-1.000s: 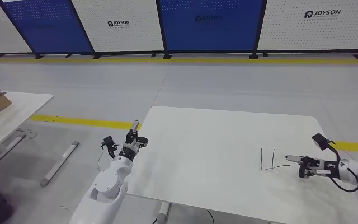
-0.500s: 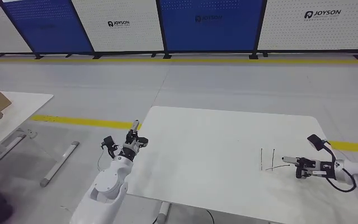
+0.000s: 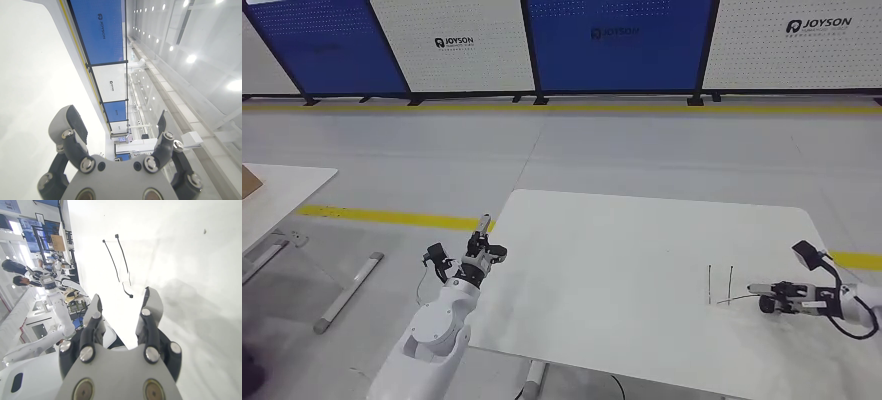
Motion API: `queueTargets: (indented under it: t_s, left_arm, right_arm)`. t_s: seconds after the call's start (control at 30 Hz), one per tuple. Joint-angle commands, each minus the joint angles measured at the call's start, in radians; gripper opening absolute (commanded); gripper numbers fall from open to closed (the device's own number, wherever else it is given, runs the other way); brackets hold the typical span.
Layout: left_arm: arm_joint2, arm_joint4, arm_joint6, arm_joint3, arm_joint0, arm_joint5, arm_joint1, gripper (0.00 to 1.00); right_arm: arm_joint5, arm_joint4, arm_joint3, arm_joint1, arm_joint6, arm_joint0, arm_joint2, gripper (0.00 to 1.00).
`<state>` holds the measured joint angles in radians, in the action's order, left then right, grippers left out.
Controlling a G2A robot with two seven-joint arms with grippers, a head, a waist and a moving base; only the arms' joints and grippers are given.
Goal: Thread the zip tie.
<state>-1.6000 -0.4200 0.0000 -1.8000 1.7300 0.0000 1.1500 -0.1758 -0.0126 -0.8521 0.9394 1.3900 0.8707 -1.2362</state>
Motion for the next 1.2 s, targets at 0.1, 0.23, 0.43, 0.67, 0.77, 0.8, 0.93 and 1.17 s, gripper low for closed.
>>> queueTargets:
  t_s: [0.1,0.23,0.43,0.67,0.77,0.8,0.93,1.17]
  left_arm:
    - [0.000,0.000,0.000,0.000,0.000,0.000,0.000,1.00]
    - [0.000,0.000,0.000,0.000,0.000,0.000,0.000,1.00]
    - [0.000,0.000,0.000,0.000,0.000,0.000,0.000,1.00]
    - [0.000,0.000,0.000,0.000,0.000,0.000,0.000,1.00]
    - [0.000,0.000,0.000,0.000,0.000,0.000,0.000,1.00]
    - [0.000,0.000,0.000,0.000,0.000,0.000,0.000,1.00]
    - [0.000,0.000,0.000,0.000,0.000,0.000,0.000,1.00]
    - [0.000,0.000,0.000,0.000,0.000,0.000,0.000,1.00]
  right_arm:
    - [-0.012,-0.016,0.048,0.001,0.000,-0.025,0.028,0.27]
    - [-0.019,-0.023,0.075,0.003,0.000,-0.043,0.049,0.25]
    - [-0.027,-0.031,0.109,0.004,0.000,-0.066,0.074,0.02]
    - [-0.050,-0.053,0.135,0.004,0.000,-0.078,0.094,0.00]
    - [-0.075,-0.083,0.138,-0.001,0.000,-0.075,0.094,0.00]
    - [-0.092,-0.103,0.136,-0.005,0.000,-0.072,0.092,0.00]
    - [-0.161,-0.213,0.110,-0.028,0.000,-0.040,0.076,0.00]
    - [-0.164,-0.434,-0.149,-0.107,0.000,0.114,-0.023,0.00]
